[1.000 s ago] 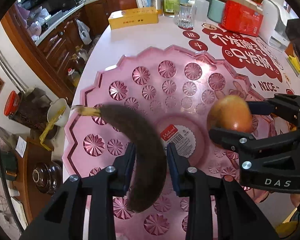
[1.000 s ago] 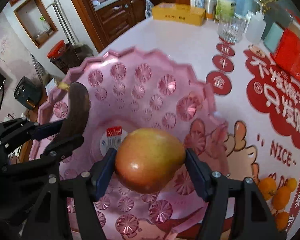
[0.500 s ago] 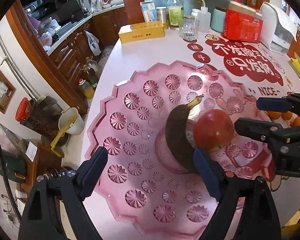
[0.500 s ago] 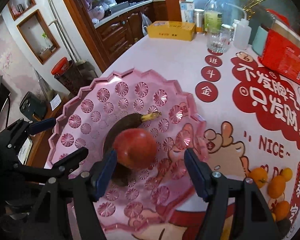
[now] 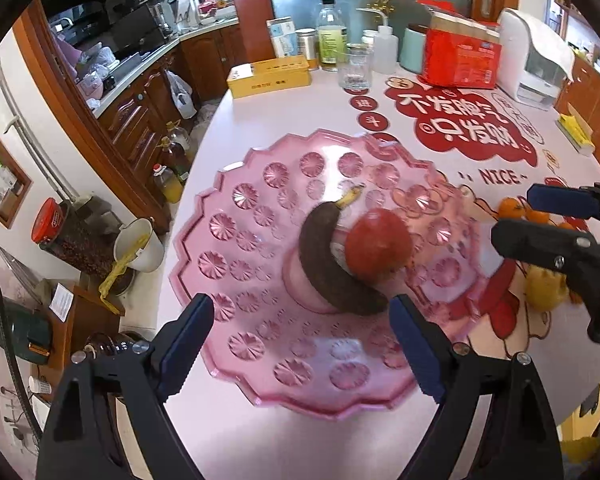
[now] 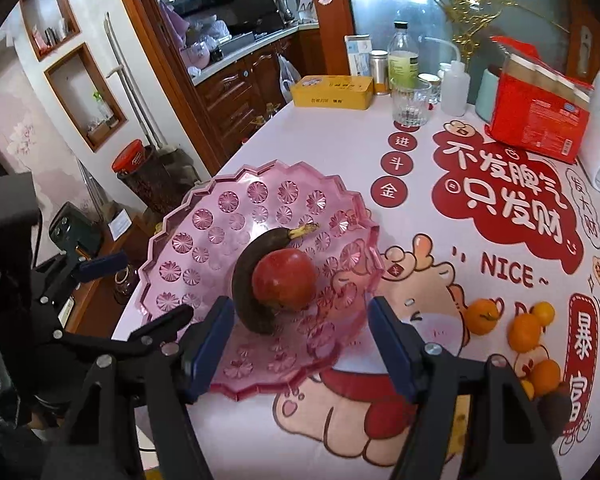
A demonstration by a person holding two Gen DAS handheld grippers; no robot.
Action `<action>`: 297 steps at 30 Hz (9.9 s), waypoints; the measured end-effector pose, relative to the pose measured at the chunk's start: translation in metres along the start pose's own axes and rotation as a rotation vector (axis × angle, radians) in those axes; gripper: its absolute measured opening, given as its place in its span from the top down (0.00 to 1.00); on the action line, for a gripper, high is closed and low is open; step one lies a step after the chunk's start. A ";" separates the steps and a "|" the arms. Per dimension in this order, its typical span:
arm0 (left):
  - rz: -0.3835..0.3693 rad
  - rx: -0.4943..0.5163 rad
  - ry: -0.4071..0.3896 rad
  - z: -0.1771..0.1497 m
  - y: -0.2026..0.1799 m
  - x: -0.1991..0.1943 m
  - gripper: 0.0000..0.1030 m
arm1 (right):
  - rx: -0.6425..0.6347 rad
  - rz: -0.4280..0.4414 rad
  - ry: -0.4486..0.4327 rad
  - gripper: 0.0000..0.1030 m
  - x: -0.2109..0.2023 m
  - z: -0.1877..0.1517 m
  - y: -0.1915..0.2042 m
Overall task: Organize fruits
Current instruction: 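Grasp the avocado with the right tool while the left tool grasps the yellow pear, then carry the avocado and pear into the pink bowl and release both, then grasp a mandarin orange with the right tool while the left tool grasps another, then carry both held mandarin oranges over the pink bowl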
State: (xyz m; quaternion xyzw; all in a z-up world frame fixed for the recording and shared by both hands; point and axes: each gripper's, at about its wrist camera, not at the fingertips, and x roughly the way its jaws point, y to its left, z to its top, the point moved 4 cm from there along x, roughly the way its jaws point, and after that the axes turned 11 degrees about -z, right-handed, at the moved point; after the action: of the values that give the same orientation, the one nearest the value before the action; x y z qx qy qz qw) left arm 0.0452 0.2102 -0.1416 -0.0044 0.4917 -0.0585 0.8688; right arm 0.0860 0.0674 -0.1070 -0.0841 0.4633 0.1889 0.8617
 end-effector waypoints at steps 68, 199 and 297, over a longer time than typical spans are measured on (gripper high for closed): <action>-0.162 -0.159 0.176 -0.008 -0.264 0.141 0.19 | 0.058 -0.069 0.199 0.40 0.041 -0.143 -0.263; -0.147 0.170 -0.021 0.023 -0.037 -0.020 0.07 | 0.039 -0.183 -0.082 0.32 -0.051 -0.067 0.014; -0.159 0.069 -0.025 0.034 -0.146 0.015 0.64 | -0.088 -0.078 -0.027 0.62 -0.021 -0.088 -0.118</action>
State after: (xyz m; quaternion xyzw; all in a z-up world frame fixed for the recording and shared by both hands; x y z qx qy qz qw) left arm 0.0674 0.0616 -0.1271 -0.0142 0.4763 -0.1444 0.8672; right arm 0.0558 -0.0740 -0.1416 -0.1375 0.4390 0.1764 0.8702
